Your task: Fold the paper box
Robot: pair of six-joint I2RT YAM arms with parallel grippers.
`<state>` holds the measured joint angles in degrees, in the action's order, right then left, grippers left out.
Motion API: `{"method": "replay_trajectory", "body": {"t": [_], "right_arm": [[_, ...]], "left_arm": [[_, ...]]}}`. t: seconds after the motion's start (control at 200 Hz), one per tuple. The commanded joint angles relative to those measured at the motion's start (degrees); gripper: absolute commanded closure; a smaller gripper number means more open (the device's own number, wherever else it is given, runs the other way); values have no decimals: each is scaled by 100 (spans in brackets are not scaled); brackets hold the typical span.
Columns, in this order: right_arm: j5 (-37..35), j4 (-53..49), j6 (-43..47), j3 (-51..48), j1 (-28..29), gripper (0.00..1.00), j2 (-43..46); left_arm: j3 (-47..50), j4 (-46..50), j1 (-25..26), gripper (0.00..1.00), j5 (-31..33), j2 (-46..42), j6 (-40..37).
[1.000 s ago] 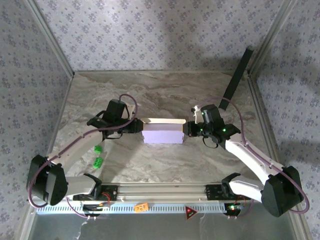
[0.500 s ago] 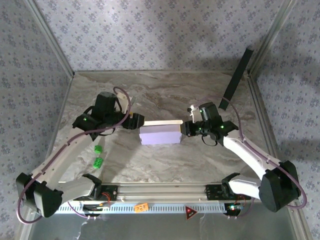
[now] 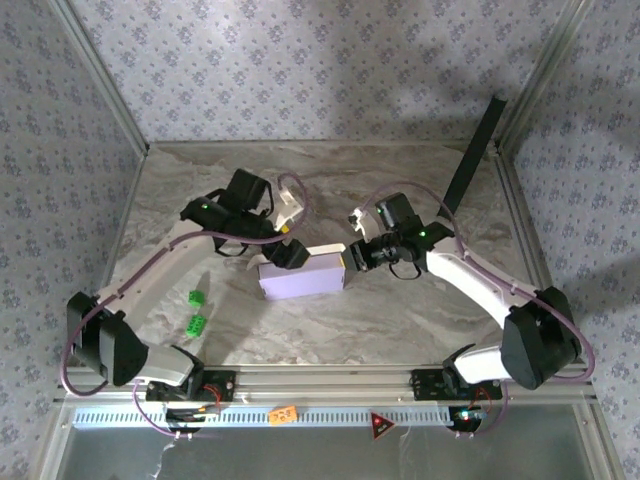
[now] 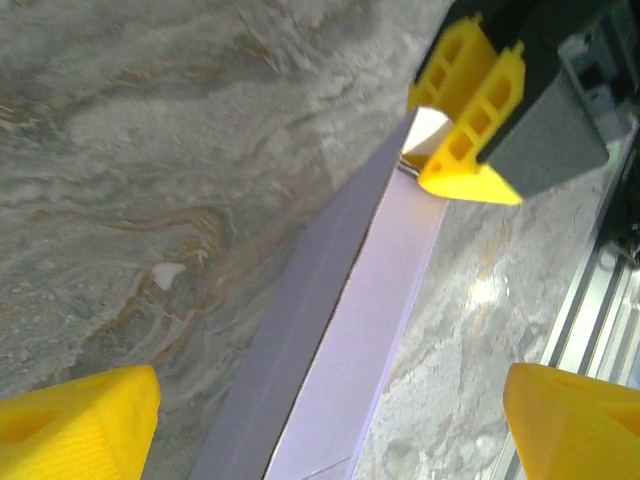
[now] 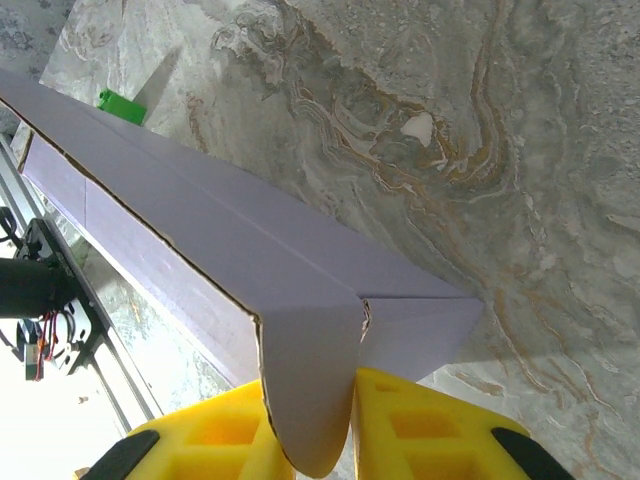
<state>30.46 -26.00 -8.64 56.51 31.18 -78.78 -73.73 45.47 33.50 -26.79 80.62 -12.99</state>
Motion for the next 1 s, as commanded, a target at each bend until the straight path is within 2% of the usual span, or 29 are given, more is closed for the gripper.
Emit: {"method": "replay_trajectory", "body": {"t": [0.0,0.15,0.355,0.46,0.595,0.855,0.994], "right_arm": [[30,-375,108,105,39,79,-140],[-9,-383,99,112,43,78,-141],[-32,-421,124,138,36,77,-141],[-40,-406,126,141,34,77,-145],[-65,-428,135,150,31,77,-146],[-117,-496,152,175,23,76,-111],[-139,-494,135,176,26,76,-85]], "left_arm": [[-279,519,117,11,65,156,-632],[-383,660,189,11,249,379,-798],[-275,779,426,14,218,625,-1688],[-262,704,460,16,244,691,-1893],[-341,709,460,25,361,838,-1976],[-442,918,451,33,337,1056,-2152],[-454,960,447,45,374,1125,-2207]]}}
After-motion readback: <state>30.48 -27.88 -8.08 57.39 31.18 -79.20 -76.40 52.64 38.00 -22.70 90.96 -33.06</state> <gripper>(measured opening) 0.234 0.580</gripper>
